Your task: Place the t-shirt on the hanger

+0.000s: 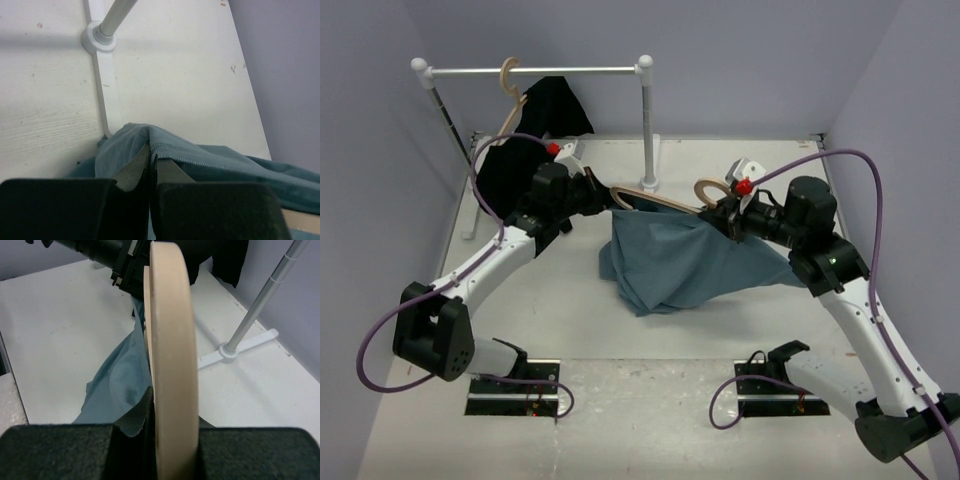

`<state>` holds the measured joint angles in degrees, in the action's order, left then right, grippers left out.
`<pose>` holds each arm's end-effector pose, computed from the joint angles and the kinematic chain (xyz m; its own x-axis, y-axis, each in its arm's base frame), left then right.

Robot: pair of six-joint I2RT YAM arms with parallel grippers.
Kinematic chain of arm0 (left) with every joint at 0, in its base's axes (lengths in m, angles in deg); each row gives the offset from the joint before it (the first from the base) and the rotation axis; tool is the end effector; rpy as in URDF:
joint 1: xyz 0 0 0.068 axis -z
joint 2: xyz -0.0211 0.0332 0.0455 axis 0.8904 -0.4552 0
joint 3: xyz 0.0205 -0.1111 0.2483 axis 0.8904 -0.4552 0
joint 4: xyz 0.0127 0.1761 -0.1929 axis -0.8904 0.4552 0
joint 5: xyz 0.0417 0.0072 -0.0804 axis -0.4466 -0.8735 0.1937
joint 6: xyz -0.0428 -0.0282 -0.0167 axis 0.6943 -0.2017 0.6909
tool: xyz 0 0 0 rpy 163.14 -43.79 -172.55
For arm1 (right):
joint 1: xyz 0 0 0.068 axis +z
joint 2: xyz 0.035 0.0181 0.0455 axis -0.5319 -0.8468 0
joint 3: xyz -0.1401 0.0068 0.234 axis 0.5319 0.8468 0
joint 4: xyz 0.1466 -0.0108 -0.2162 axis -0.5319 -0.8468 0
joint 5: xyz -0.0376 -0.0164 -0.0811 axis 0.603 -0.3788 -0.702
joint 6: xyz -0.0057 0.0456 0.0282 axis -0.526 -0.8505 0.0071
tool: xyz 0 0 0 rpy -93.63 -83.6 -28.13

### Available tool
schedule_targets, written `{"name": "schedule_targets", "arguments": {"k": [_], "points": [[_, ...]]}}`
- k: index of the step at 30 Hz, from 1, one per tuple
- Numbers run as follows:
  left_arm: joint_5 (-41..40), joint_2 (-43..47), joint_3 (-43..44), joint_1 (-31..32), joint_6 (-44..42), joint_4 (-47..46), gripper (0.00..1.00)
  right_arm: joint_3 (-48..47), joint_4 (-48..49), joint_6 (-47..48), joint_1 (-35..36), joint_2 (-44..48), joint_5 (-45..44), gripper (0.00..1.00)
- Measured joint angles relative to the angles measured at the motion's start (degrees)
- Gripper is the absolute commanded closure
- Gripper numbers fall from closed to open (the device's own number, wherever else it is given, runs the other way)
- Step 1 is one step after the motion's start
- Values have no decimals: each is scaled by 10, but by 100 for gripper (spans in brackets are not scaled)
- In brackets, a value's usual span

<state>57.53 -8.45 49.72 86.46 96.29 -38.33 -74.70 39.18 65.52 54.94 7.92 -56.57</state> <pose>0.2889 -0.1340 0.2945 -0.6204 -0.3956 -0.6772 0.2358 0.7294 -0.6421 0.1759 0.0951 0.4064 -0.0053 -0.2184 -0.9758 -0.8386 0.5326 -0.1146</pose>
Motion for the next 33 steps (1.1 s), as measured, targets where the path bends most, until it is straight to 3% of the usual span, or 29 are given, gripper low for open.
{"name": "schedule_targets", "arguments": {"k": [8,15,21,26,29,32,33], "points": [[36,-13,20,-29,4,9,100,-1,-37,13,0,9,-35,100],[61,30,23,-22,10,13,100,-96,-101,12,38,-93,-80,100],[29,75,92,83,-4,39,100,-198,-95,-41,75,-177,-99,100],[-15,91,121,198,-16,56,98,-177,16,-144,84,-179,-61,100],[-34,83,153,219,-34,93,61,-121,92,-184,80,-157,-24,100],[-65,75,204,219,-66,155,34,-61,150,-204,59,-127,9,100],[-72,74,226,219,-83,178,19,-40,174,-214,46,-116,26,100]]}}
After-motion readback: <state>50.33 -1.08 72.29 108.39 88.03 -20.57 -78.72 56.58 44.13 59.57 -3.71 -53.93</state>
